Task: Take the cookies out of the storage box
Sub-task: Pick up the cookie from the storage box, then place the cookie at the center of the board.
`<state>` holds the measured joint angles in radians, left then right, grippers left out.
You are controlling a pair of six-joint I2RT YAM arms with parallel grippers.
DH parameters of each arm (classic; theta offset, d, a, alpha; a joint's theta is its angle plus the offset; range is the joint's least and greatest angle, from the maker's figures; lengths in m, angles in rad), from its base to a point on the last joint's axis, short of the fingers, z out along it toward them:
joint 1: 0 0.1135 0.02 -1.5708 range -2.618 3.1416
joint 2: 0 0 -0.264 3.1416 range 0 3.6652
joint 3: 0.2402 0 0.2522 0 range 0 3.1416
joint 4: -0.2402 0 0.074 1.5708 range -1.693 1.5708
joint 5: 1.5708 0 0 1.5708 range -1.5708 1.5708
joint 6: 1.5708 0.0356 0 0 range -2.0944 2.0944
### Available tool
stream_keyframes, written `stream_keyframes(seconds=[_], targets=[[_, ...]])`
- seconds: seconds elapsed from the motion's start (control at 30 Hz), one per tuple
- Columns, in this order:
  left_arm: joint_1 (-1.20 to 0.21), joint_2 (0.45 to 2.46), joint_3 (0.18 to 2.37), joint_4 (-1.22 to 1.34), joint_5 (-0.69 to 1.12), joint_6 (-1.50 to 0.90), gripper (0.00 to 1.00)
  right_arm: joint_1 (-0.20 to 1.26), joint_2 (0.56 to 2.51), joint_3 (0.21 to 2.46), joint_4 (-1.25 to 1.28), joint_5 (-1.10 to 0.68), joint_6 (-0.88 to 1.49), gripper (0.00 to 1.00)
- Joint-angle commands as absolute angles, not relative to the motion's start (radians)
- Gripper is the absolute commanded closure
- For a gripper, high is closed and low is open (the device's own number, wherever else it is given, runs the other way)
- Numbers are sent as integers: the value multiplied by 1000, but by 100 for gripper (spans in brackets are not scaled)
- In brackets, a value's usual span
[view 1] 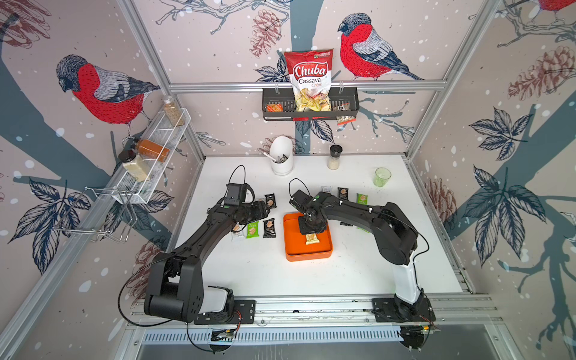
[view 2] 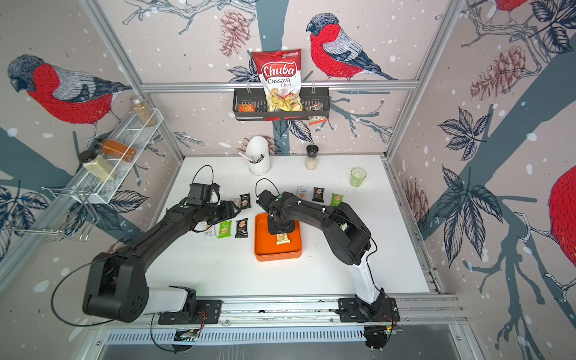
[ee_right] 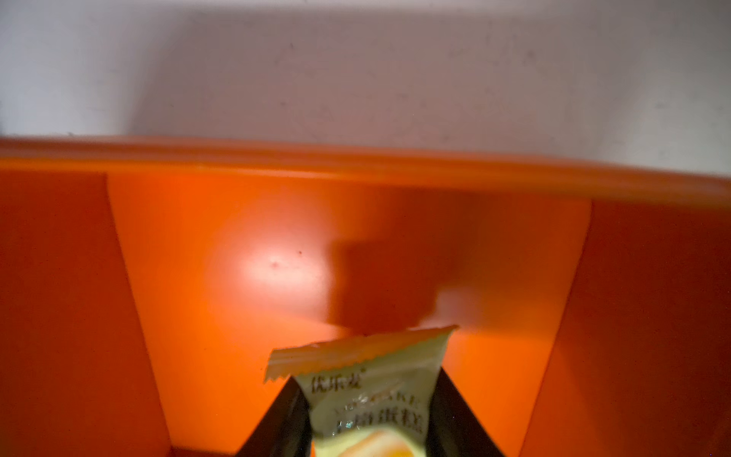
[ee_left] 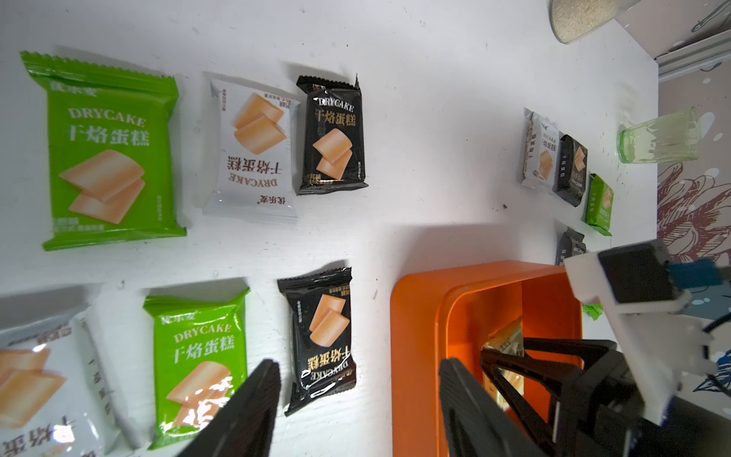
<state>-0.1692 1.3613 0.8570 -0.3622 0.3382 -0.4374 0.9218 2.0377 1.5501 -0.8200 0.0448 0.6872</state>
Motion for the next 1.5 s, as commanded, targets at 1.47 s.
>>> stream_keyframes(seconds=[1.47], targets=[[-167,1405,893,-362,368,-438,32,653,1555,833,-545,116,794,53]])
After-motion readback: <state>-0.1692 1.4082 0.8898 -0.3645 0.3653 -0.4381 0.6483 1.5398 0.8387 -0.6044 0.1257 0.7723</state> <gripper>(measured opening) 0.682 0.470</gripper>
